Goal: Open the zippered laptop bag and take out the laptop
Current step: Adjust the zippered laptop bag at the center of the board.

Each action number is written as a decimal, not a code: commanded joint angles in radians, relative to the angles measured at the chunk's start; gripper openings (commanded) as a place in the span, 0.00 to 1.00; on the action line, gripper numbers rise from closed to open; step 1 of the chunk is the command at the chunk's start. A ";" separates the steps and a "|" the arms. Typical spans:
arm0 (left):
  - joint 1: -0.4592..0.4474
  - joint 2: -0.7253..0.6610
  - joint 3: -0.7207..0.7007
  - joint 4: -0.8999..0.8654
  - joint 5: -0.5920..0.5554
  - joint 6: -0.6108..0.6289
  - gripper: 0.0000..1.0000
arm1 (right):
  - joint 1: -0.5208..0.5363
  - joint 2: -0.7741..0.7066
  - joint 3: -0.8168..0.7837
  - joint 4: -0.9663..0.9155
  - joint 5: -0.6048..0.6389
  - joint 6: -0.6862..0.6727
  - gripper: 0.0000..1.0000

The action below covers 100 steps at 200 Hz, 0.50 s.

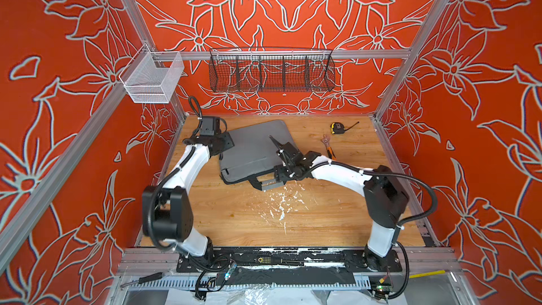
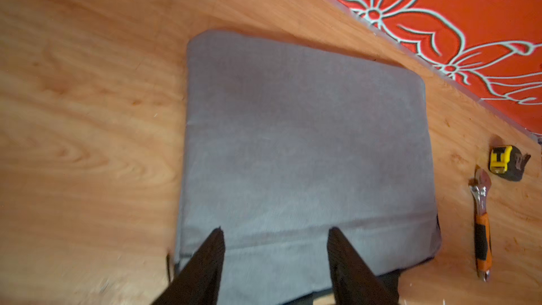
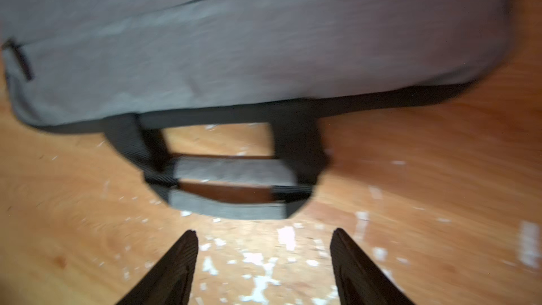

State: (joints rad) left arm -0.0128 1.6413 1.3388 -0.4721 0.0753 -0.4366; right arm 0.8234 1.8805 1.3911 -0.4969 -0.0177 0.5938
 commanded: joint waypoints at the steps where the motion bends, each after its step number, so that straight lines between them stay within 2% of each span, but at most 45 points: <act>1: 0.003 0.184 0.195 -0.094 0.084 0.048 0.56 | 0.072 0.109 0.122 -0.036 -0.048 0.043 0.74; 19: 0.005 0.328 0.389 -0.173 0.152 0.090 0.56 | 0.090 0.173 0.194 -0.052 -0.038 0.017 0.73; 40: 0.021 0.462 0.578 -0.255 0.169 0.126 0.56 | 0.089 0.227 0.251 -0.078 -0.028 -0.018 0.72; 63: 0.056 0.566 0.684 -0.248 0.222 0.126 0.56 | 0.089 0.256 0.266 -0.092 -0.039 -0.044 0.70; 100: 0.101 0.706 0.823 -0.235 0.309 0.117 0.60 | 0.083 0.231 0.165 -0.077 -0.006 -0.059 0.68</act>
State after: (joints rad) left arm 0.0578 2.2696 2.0769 -0.6647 0.2996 -0.3325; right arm 0.9092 2.1193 1.6154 -0.5423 -0.0578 0.5526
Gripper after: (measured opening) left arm 0.583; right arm 0.677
